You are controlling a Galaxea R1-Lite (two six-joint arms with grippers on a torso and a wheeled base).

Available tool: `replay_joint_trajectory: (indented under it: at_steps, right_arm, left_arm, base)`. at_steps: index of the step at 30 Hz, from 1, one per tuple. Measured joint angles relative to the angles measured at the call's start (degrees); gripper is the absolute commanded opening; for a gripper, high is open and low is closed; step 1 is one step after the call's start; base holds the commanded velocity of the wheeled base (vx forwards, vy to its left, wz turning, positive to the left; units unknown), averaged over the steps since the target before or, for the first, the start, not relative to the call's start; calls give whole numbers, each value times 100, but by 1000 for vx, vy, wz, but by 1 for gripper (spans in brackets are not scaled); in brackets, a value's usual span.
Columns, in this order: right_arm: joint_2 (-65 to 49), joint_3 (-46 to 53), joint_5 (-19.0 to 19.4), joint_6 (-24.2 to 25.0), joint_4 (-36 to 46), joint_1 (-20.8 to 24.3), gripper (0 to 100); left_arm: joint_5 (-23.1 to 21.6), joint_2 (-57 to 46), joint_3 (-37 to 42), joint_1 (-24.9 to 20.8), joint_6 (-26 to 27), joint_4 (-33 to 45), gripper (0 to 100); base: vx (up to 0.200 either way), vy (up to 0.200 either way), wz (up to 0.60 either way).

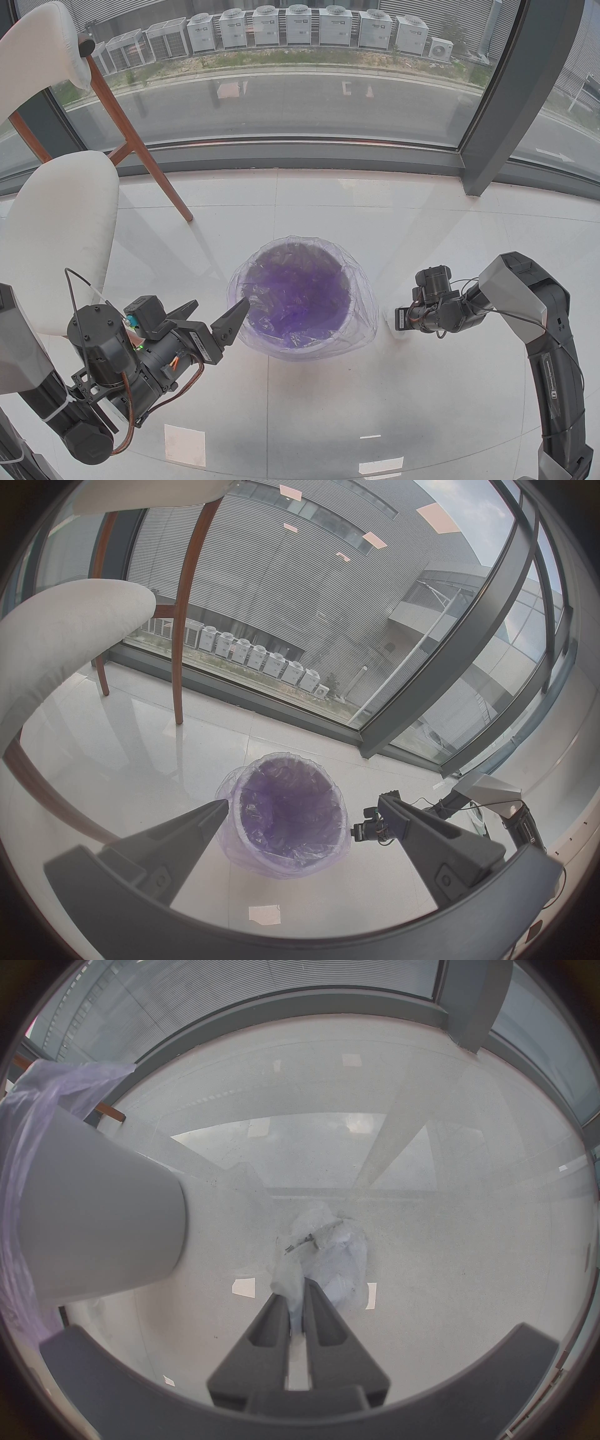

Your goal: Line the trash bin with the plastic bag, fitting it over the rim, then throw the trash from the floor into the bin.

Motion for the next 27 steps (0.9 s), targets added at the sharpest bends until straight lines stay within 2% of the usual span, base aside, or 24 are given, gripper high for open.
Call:
replay_joint_trajectory:
  at_steps: [8, 15, 22, 27]
  right_arm:
    - [-825, 638, -2, 127, -20, -144, 0]
    - [-2321, 1999, 48, 160, -77, -494, 0]
    - [-4127, 3355, 356, 182, -312, -877, 0]
    - [-5138, 4113, 740, 189, -884, -885, 0]
  left_arm:
    - [0, -26, -46, 9, 0, -2, 100]
    - [2, -98, -71, 13, 0, -2, 100]
    - [6, -183, -74, 13, 5, 0, 100]
    - [44, -238, -68, 13, 9, 0, 100]
  base:
    - [0, 0, 0]
    - [0, 0, 0]
    - [0, 0, 0]
    - [0, 0, 0]
